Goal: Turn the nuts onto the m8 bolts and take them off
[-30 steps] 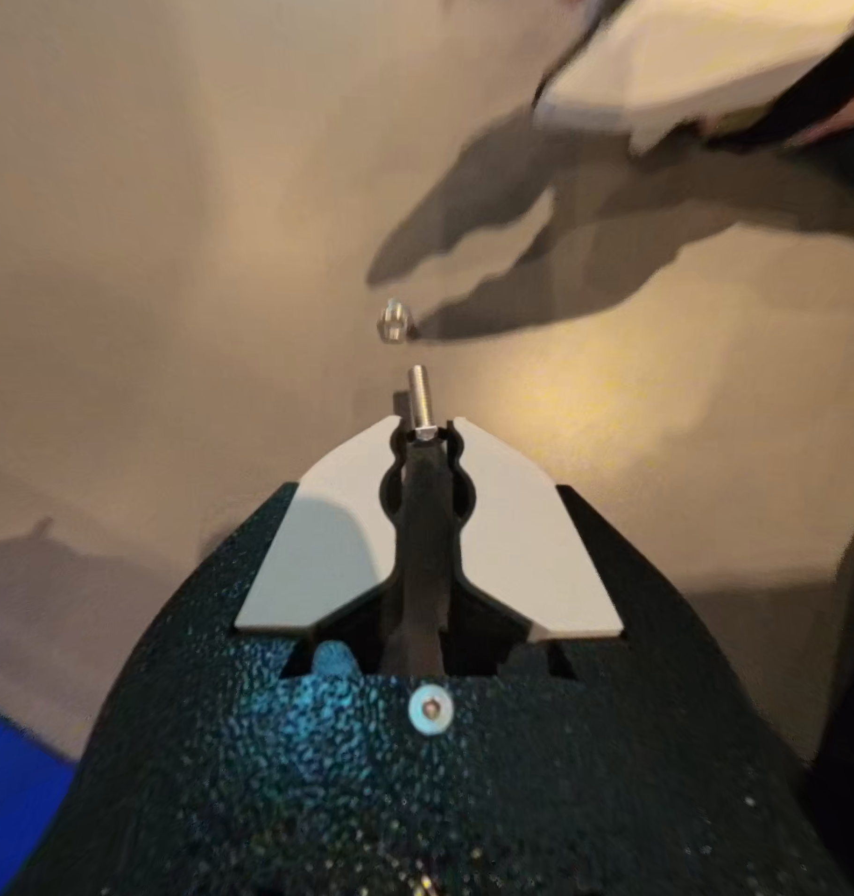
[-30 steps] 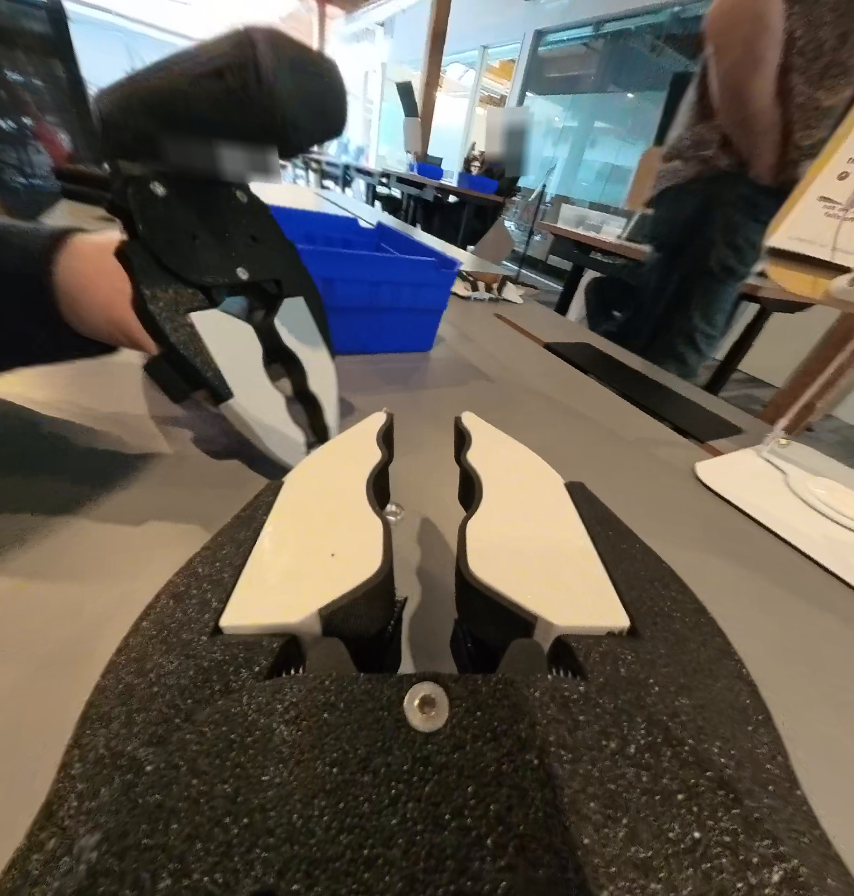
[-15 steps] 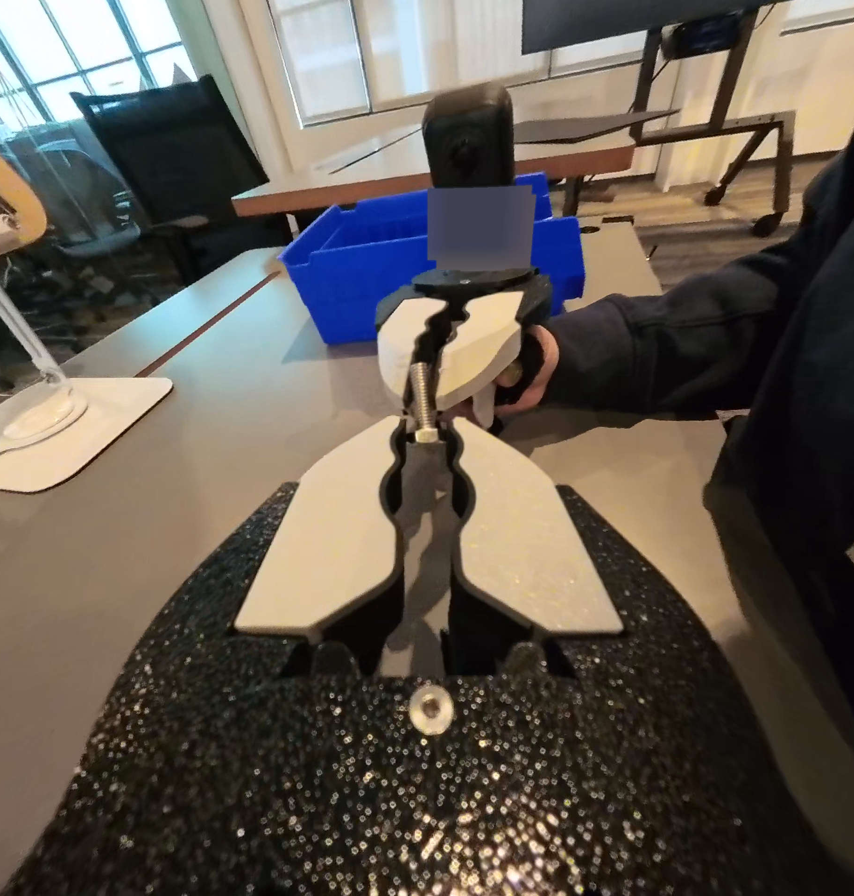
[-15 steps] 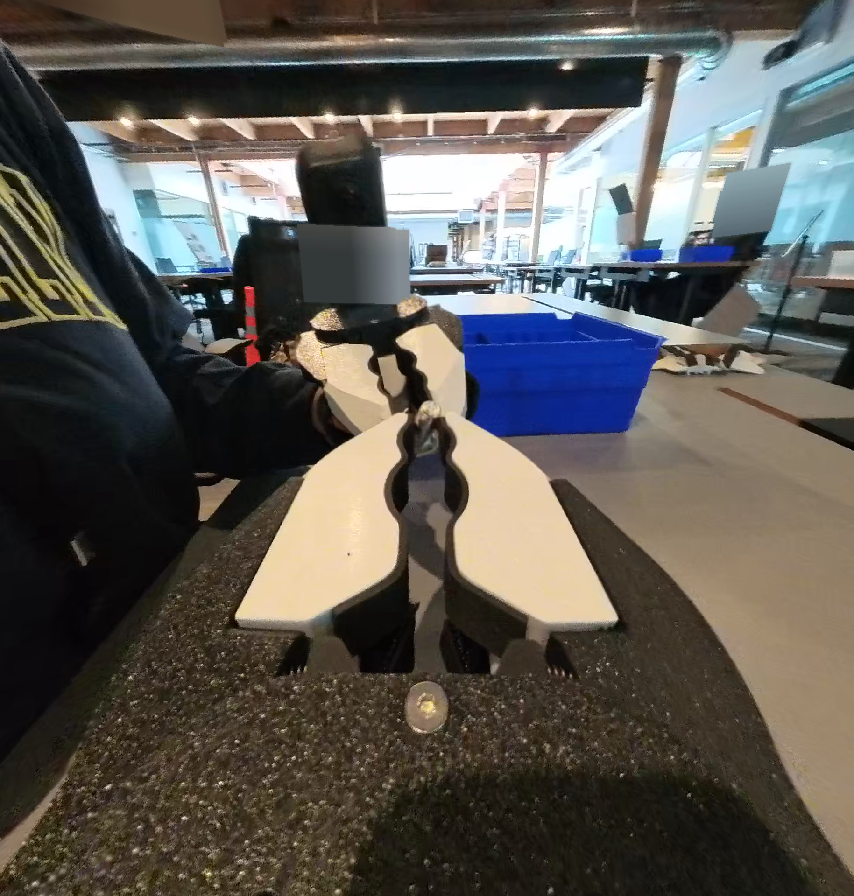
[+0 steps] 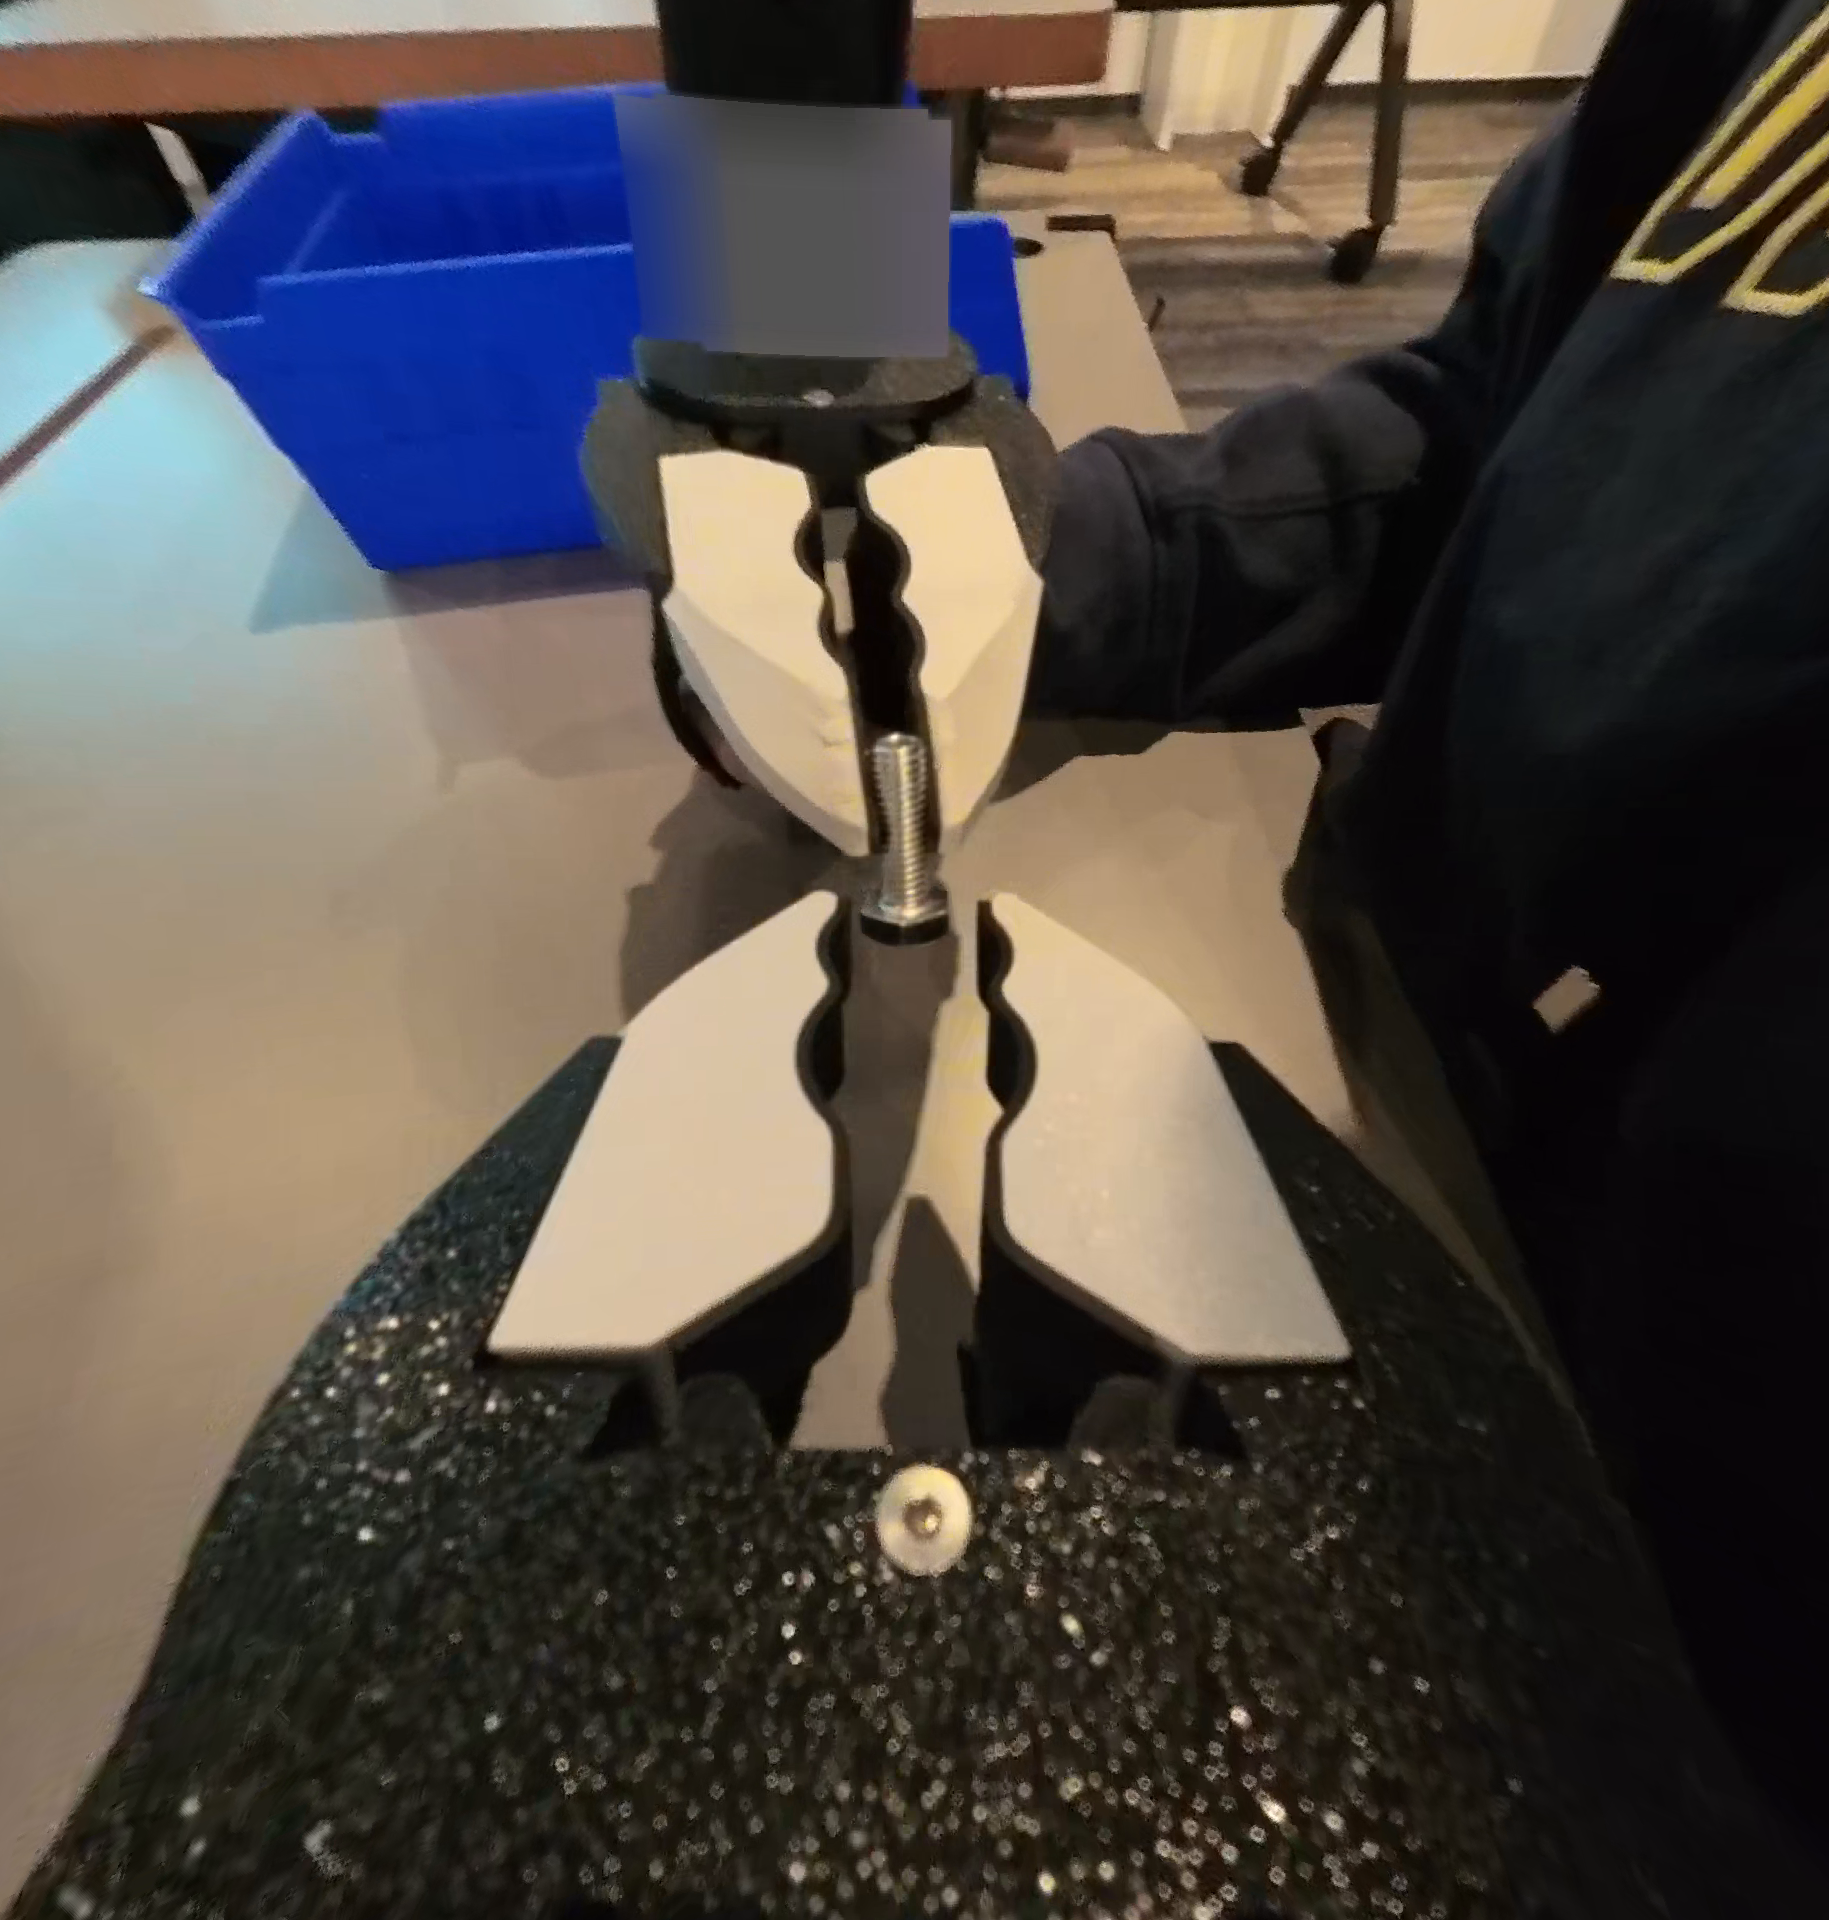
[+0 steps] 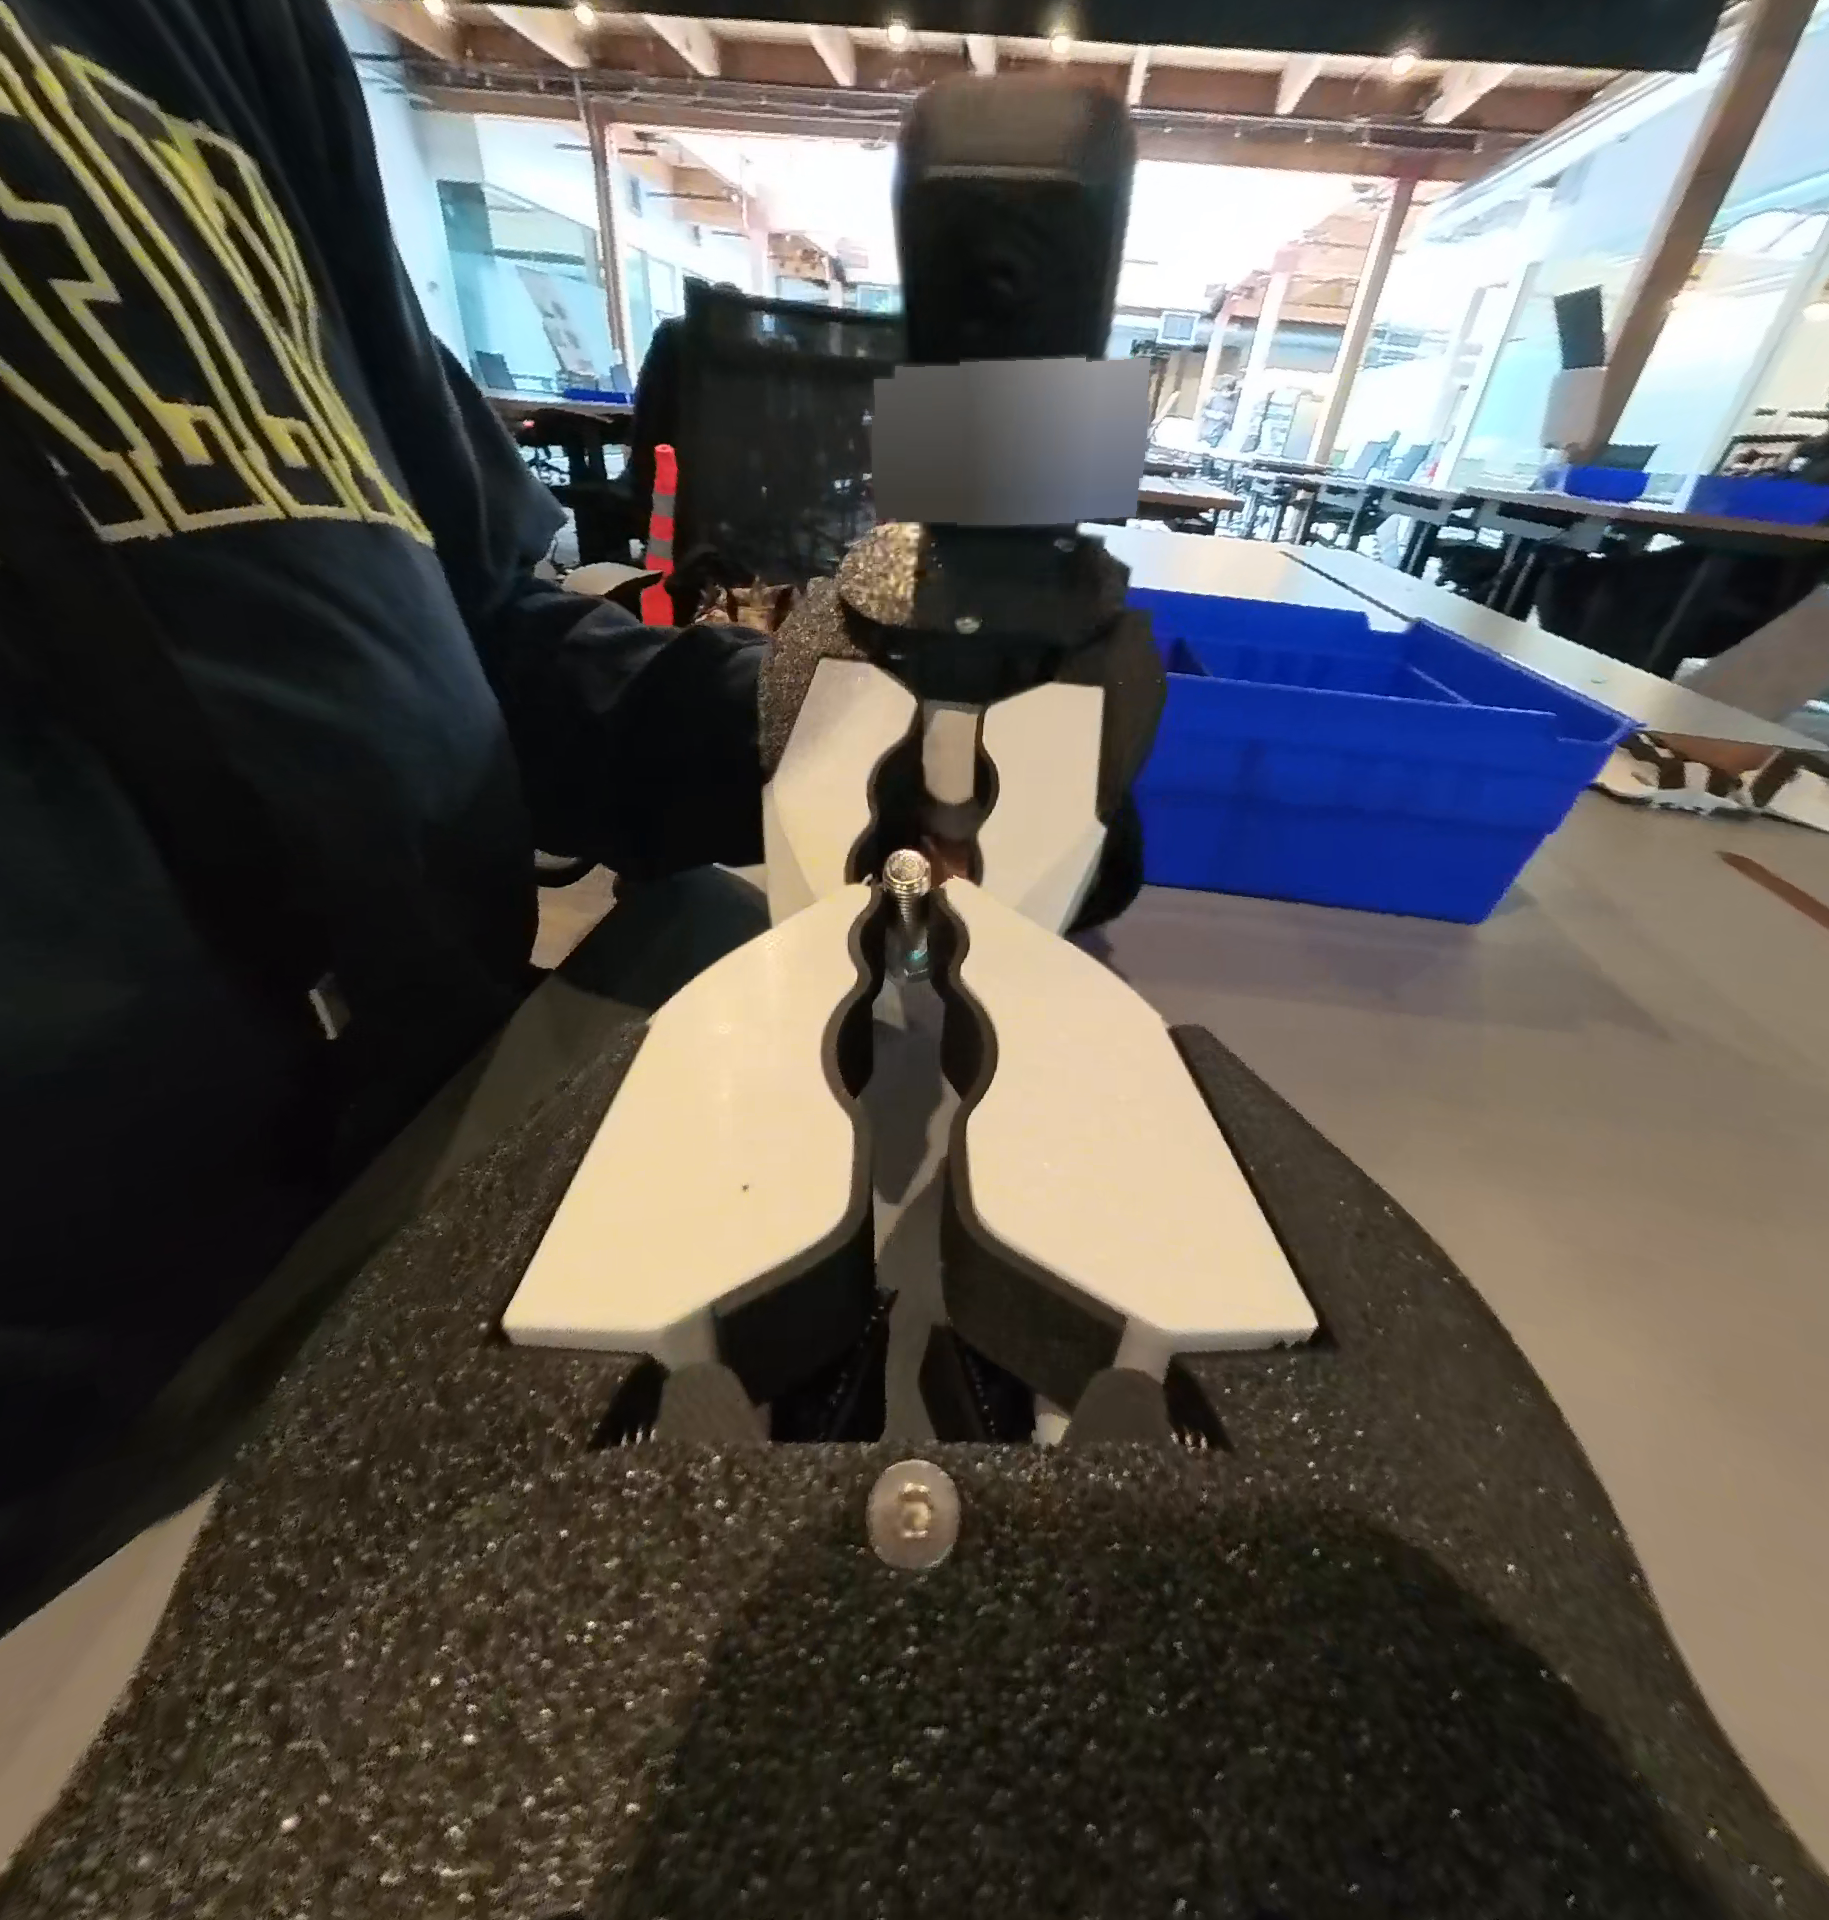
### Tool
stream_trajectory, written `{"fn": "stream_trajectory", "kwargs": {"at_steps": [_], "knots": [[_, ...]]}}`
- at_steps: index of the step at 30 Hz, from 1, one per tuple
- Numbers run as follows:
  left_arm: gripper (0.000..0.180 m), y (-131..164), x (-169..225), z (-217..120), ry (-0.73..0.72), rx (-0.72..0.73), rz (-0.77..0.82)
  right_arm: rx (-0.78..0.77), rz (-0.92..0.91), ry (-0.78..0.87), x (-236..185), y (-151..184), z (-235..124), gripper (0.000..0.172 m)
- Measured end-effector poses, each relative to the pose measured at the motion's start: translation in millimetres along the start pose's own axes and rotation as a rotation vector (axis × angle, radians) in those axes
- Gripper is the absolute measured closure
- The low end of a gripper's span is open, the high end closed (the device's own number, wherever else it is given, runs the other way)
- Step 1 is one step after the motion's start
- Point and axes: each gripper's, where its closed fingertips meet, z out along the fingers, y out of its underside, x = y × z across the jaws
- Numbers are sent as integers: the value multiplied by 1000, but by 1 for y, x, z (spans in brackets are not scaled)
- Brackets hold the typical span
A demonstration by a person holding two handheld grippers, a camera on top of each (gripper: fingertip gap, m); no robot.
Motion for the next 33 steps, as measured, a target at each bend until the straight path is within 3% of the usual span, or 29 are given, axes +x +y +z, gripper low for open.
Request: {"fn": "stream_trajectory", "kwargs": {"at_steps": [8,11,13,16,20,23,29,33], "knots": [[165,4,10,4,76,-20,-16,-17,-6,-55,-9,2,2,164],[166,4,8,4,42,-20,22,-16,-10,-47,-8,2,2,164],[166,5,-1,3,-28,-21,16,-24,-27,24,2,3,-1,163],[166,7,-25,-7,-205,14,7,-44,2,279,43,7,-18,148],[166,9,-60,-33,-510,115,-18,-359,52,548,84,55,-31,143],[166,17,-72,-42,-625,150,-32,-502,127,527,87,79,-17,147],[166,25,-76,-43,-642,185,-85,-679,231,514,92,106,-2,147],[166,26,-76,-43,-629,193,-93,-749,205,535,95,114,1,147]]}}
